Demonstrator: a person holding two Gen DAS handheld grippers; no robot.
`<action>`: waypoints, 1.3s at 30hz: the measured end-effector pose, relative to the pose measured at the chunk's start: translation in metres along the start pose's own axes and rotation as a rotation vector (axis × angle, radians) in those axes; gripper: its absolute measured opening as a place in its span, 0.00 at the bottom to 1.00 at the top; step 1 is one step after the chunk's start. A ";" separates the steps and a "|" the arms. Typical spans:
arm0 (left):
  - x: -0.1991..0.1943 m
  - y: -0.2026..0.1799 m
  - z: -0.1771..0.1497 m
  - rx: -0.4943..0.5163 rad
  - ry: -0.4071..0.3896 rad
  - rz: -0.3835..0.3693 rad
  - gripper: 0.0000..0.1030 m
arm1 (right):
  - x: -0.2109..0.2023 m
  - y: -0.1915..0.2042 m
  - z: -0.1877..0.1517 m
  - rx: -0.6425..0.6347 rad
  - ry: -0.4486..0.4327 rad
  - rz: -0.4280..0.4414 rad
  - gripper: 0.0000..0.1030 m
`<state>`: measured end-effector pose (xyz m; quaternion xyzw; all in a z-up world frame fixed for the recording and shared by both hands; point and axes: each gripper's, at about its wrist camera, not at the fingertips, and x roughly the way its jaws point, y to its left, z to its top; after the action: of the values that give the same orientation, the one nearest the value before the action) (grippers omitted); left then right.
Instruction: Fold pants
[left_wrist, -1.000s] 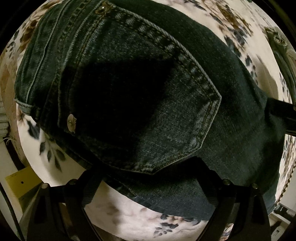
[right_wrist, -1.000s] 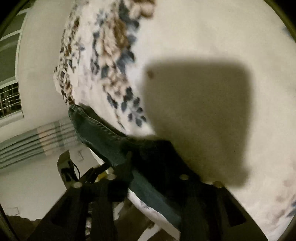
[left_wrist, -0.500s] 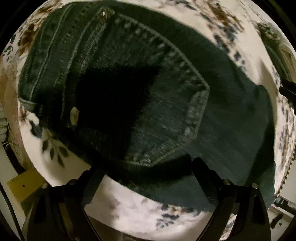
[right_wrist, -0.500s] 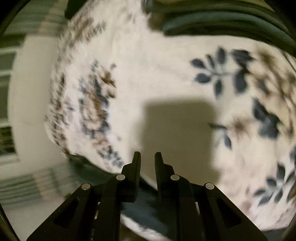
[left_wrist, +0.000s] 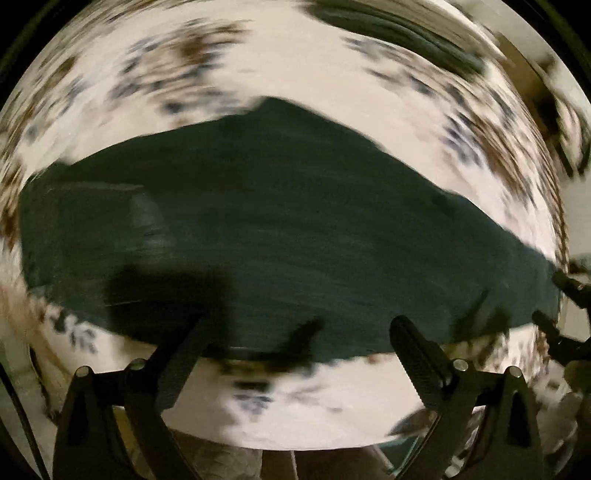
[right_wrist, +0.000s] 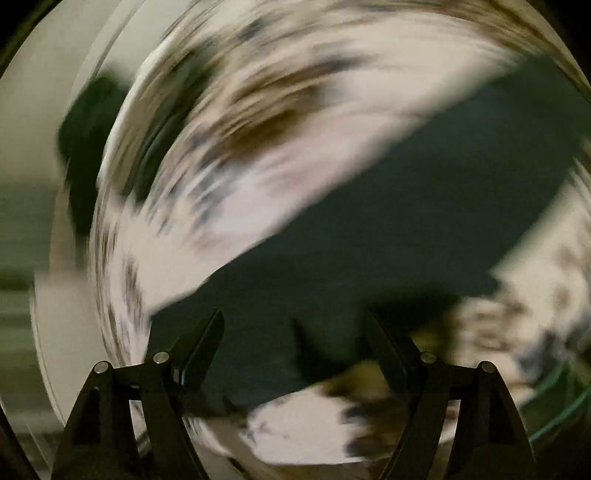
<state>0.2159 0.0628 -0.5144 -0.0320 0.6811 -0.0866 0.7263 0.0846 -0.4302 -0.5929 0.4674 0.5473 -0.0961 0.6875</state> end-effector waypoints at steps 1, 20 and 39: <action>0.001 -0.014 0.001 0.019 0.002 -0.003 0.98 | -0.015 -0.041 0.005 0.109 -0.052 0.016 0.79; 0.089 -0.156 0.007 0.132 -0.060 -0.011 1.00 | -0.036 -0.237 0.139 0.283 -0.367 0.405 0.58; 0.025 -0.135 0.024 0.011 -0.071 -0.051 1.00 | -0.133 -0.084 0.091 -0.155 -0.417 0.269 0.11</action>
<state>0.2299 -0.0760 -0.5154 -0.0484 0.6536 -0.1076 0.7476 0.0399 -0.5946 -0.5288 0.4521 0.3326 -0.0559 0.8258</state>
